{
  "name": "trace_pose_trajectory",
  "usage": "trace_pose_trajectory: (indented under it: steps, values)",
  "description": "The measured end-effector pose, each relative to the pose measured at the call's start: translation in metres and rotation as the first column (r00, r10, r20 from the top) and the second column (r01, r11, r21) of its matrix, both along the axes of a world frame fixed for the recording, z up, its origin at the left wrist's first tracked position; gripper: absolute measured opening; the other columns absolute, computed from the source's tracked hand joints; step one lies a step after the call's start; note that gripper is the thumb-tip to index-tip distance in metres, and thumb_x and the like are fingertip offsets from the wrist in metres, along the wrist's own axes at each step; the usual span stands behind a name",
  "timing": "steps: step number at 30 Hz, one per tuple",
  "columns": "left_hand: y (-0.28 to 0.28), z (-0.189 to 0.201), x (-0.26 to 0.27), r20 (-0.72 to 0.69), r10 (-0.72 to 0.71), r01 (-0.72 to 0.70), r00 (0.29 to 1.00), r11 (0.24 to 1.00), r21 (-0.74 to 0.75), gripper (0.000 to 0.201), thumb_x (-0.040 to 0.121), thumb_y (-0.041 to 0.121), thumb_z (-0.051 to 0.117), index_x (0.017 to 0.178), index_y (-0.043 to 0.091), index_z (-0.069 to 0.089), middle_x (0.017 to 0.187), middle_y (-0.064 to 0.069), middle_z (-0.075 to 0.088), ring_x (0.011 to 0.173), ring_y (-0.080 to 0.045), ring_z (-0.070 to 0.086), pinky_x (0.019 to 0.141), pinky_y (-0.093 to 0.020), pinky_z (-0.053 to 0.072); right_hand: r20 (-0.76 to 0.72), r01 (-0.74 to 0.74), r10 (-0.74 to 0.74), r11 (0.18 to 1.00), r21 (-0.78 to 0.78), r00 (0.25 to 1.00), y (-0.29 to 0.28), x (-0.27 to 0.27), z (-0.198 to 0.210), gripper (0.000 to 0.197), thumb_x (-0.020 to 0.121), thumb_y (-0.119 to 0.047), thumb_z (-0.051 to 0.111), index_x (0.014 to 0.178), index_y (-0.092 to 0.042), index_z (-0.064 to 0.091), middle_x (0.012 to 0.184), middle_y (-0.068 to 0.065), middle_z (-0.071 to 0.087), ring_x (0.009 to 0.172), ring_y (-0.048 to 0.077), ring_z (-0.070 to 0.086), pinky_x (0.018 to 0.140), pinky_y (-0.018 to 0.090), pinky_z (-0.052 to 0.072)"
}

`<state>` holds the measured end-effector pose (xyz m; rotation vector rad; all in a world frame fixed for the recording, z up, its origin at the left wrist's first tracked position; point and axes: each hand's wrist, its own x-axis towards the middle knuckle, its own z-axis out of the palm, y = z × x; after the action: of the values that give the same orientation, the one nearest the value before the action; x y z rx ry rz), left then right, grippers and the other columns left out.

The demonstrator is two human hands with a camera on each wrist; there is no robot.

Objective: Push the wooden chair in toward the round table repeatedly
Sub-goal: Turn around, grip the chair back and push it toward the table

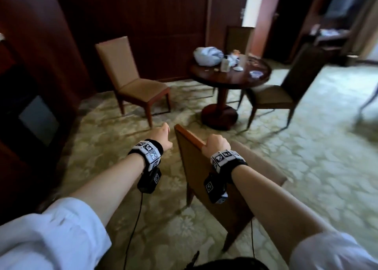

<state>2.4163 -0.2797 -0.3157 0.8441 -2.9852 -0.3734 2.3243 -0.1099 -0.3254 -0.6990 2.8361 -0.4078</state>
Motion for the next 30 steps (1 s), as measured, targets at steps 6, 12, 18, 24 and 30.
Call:
trace_pose_trajectory:
  steps: [6, 12, 18, 24, 30]
  values:
    - [-0.001, -0.027, -0.091, 0.206, -0.444, 0.472, 0.872, 0.874, -0.116, 0.094, 0.074, 0.029, 0.078, 0.150, 0.020, 0.023, 0.154, -0.007, 0.025, 0.141, -0.030, 0.022, 0.114, -0.041, 0.024, 0.044, 0.351, -0.349, 0.933, -0.075, 0.936, 0.033, -0.012, -0.030, 0.059, 0.084, -0.054, 0.059, 0.125, -0.013, 0.052, 0.127, 0.009, 0.053, 0.119, 0.030, 0.051, 0.095, 0.038, 0.043]
    - [-0.002, -0.068, -0.141, 0.531, -0.494, 0.630, 0.688, 0.770, -0.099, 0.071, 0.078, 0.042, 0.067, 0.143, 0.032, 0.039, 0.145, 0.002, 0.044, 0.140, -0.024, 0.032, 0.119, -0.047, 0.009, 0.116, 0.457, -0.462, 0.887, 0.065, 0.879, 0.069, 0.008, -0.062, 0.095, 0.050, -0.096, 0.047, 0.104, -0.019, 0.064, 0.105, 0.000, 0.063, 0.099, 0.022, 0.061, 0.087, 0.036, 0.050]
    - [0.000, -0.075, -0.149, 0.479, -0.628, 0.757, 0.613, 0.641, -0.128, 0.039, 0.076, 0.043, 0.060, 0.114, 0.035, 0.057, 0.110, 0.008, 0.065, 0.102, -0.018, 0.062, 0.092, -0.035, 0.047, 0.015, 0.370, -0.384, 0.899, 0.234, 0.923, 0.066, 0.008, -0.071, 0.063, 0.069, -0.069, 0.065, 0.110, -0.021, 0.059, 0.107, 0.000, 0.064, 0.097, 0.022, 0.063, 0.078, 0.033, 0.047]
    - [-0.005, -0.074, -0.138, 0.366, -0.660, 0.745, 0.656, 0.644, -0.174, 0.045, 0.071, 0.046, 0.061, 0.115, 0.035, 0.060, 0.103, 0.005, 0.068, 0.095, -0.020, 0.065, 0.081, -0.033, 0.050, -0.056, 0.381, -0.380, 0.886, 0.264, 0.923, 0.067, 0.013, -0.075, 0.069, 0.065, -0.078, 0.063, 0.104, -0.021, 0.058, 0.098, -0.002, 0.067, 0.088, 0.020, 0.066, 0.071, 0.032, 0.047]
    - [-0.005, -0.074, -0.135, 0.365, -0.629, 0.719, 0.686, 0.663, -0.209, 0.046, 0.067, 0.050, 0.061, 0.110, 0.032, 0.063, 0.097, 0.003, 0.069, 0.092, -0.021, 0.066, 0.083, -0.033, 0.051, -0.115, 0.419, -0.404, 0.851, 0.317, 0.907, 0.089, 0.024, -0.079, 0.071, 0.065, -0.078, 0.062, 0.105, -0.020, 0.058, 0.100, 0.000, 0.068, 0.092, 0.021, 0.067, 0.076, 0.032, 0.048]
